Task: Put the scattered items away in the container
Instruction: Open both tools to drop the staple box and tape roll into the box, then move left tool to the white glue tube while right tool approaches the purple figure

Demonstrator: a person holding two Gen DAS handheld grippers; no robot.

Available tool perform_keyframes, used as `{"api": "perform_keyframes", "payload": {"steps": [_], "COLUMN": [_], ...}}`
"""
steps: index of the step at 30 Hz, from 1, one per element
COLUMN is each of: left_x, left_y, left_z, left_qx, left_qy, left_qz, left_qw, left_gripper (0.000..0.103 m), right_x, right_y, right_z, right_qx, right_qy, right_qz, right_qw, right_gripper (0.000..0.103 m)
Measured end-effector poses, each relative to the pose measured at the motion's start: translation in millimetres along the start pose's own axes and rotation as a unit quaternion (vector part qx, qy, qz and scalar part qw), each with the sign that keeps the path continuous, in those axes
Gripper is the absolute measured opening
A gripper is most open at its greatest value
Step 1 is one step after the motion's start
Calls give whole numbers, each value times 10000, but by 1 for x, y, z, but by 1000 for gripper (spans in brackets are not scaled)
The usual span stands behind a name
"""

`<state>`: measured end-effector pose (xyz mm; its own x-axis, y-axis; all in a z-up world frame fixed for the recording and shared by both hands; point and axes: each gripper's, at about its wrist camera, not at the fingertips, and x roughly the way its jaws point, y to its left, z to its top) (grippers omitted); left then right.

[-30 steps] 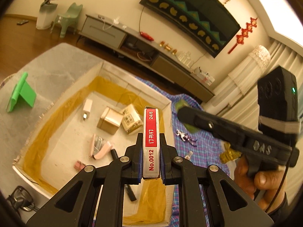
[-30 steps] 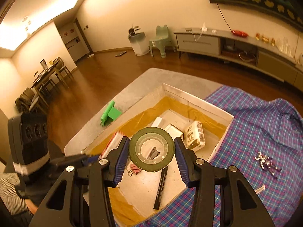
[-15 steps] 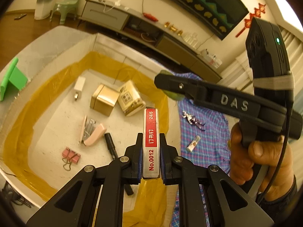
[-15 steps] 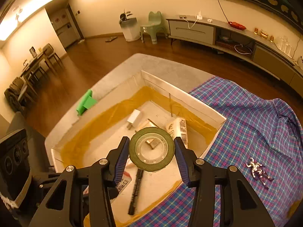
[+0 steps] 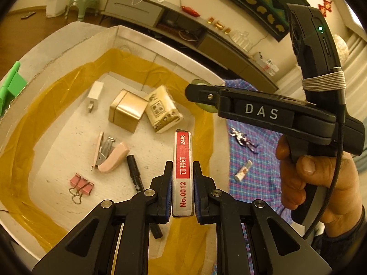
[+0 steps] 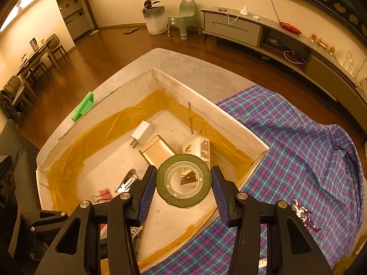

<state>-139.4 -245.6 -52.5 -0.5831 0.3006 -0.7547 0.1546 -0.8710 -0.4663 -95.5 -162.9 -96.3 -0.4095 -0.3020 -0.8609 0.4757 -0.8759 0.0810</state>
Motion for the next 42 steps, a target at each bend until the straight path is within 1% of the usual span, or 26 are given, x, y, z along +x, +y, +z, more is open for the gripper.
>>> {"api": "perform_keyframes", "payload": {"steps": [1, 2, 4, 7, 12, 15, 20, 24, 28, 30, 31, 33, 36, 38, 42], "left_x": [2, 4, 4, 0, -9, -13, -16, -19, -26, -31, -34, -38, -40, -39, -29], "left_y": [0, 1, 5, 13, 27, 30, 26, 11, -8, -18, -25, -37, -59, -73, -102], "left_z": [0, 1, 1, 5, 11, 12, 11, 8, 5, 2, 1, -1, -7, -12, -24], "left_qx": [-11, -38, -112, -267, -495, -527, -419, -155, 204, 360, 460, 667, 1050, 1259, 1668], "left_qy": [39, 106, 108, 61, -94, -178, -224, -318, -533, -687, -757, -855, -1001, -1041, -1004], "left_qz": [26, 14, -12, -37, 24, 88, 89, 135, 210, 94, -30, -160, -228, -298, -551], "left_qw": [10000, 9999, 9999, 9996, 9987, 9984, 9988, 9993, 9982, 9969, 9961, 9940, 9892, 9861, 9793], "left_gripper": [33, 45, 45, 45, 45, 45, 45, 45, 44, 44, 44, 44, 44, 44, 45], "right_x": [2, 3, 5, 2, -7, -14, -24, -33, -41, -49, -55, -68, -84, -95, -109], "right_y": [-1, -2, -6, -9, -11, -10, -6, -5, -4, -5, -7, -16, -33, -49, -86], "right_z": [0, 0, -1, -4, -9, -14, -24, -36, -51, -58, -61, -68, -78, -86, -104], "right_qx": [4, 11, 61, 107, 164, 190, 162, 169, 60, 17, 25, 77, 226, 374, 739], "right_qy": [18, 38, 17, -27, -104, -142, -195, -276, -276, -338, -386, -521, -687, -811, -1003], "right_qz": [6, 7, -23, 3, 98, 176, 343, 535, 823, 888, 940, 1028, 1068, 1023, 848], "right_qw": [10000, 10000, 10000, 9999, 9998, 9996, 9991, 9980, 9962, 9955, 9948, 9933, 9916, 9907, 9886], "right_gripper": [50, 55, 64, 64, 64, 64, 64, 64, 64, 62, 62, 62, 60, 59, 59]}}
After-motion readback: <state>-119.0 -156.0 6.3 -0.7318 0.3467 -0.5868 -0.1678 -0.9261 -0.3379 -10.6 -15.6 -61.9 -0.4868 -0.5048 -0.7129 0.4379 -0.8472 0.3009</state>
